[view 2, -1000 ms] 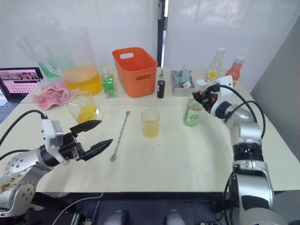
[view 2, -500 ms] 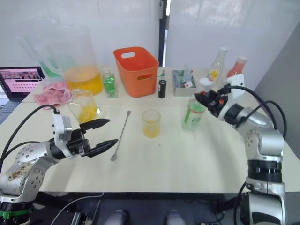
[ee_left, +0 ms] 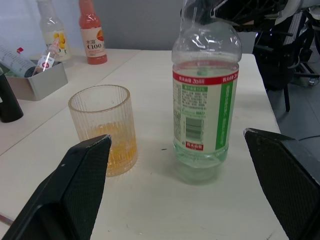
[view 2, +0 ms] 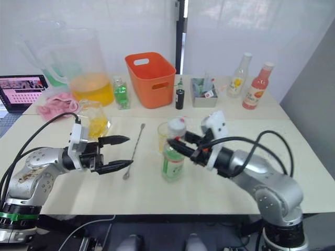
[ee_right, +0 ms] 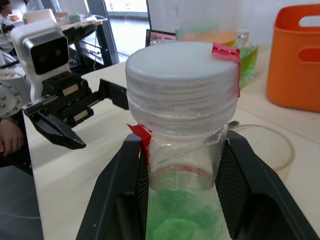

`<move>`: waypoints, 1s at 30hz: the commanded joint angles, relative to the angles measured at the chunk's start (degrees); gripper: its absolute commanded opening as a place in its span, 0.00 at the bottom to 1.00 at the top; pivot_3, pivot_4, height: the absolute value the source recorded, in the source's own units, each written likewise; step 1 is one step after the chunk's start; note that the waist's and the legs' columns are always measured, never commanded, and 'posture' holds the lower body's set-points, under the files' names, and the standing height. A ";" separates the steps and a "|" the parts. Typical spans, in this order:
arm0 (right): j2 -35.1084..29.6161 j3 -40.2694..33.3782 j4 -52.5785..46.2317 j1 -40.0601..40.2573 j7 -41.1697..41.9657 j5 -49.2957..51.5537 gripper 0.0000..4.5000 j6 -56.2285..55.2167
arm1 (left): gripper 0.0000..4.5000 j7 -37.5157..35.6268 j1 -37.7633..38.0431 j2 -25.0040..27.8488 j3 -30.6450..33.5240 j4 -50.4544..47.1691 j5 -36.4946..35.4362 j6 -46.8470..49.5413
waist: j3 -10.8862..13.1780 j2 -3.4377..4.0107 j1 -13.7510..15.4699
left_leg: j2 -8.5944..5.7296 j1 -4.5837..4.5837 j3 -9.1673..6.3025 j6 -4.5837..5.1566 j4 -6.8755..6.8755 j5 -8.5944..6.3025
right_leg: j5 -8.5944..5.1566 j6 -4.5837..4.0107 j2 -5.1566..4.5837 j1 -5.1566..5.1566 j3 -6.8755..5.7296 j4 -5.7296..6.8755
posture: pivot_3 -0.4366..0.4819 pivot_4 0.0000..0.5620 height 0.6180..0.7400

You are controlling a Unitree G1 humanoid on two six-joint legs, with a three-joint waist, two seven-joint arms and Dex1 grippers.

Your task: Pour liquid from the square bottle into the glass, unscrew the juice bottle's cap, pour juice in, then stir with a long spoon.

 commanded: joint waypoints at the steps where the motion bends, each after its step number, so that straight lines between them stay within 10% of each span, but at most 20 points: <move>1: 0.82 1.86 -2.89 -0.22 -0.84 -1.71 0.30 -3.09 | 1.00 -1.02 0.04 1.10 1.49 -1.91 -0.73 -0.51 | 0.00 0.00 0.07 | 0.00 0.00 -0.01 0.00 0.00 0.00 | -0.01 0.00 0.00 0.00 -0.01 0.00 | 0.48 0.27 0.70; 11: 1.77 10.39 1.64 1.72 1.46 -11.87 0.30 -9.99 | 1.00 -2.42 6.27 5.92 4.47 -5.45 -0.82 0.17 | -0.02 -0.04 -0.02 | 0.10 0.09 0.00 -0.01 -0.03 -0.01 | -0.04 -0.11 0.03 0.01 -0.10 0.01 | 0.48 0.27 0.70; 12: 1.77 9.88 2.07 1.77 1.77 -11.72 0.52 -10.13 | 1.00 -2.50 6.27 6.00 4.33 -5.14 -0.14 -0.58 | -0.02 -0.04 -0.01 | 0.10 0.11 0.01 -0.01 -0.04 -0.01 | -0.04 -0.11 0.02 0.02 -0.10 0.01 | 0.48 0.27 0.70; 18: -2.10 4.62 3.44 1.17 7.49 -8.15 0.98 -9.98 | 1.00 -2.55 5.03 5.47 4.09 -4.01 0.34 -1.11 | -0.02 -0.04 0.14 | 0.12 0.07 0.03 -0.01 -0.06 -0.01 | -0.05 -0.14 0.02 -0.01 -0.11 0.00 | 0.48 0.27 0.70; 30: -18.50 1.42 14.55 -6.90 38.57 -1.47 1.00 -12.76 | 1.00 -0.88 5.52 4.46 5.11 -7.10 -3.11 2.31 | 0.01 -0.04 -0.03 | 0.13 0.08 0.05 -0.01 -0.08 -0.01 | -0.06 -0.13 0.02 0.00 -0.11 -0.07 | 0.48 0.27 0.70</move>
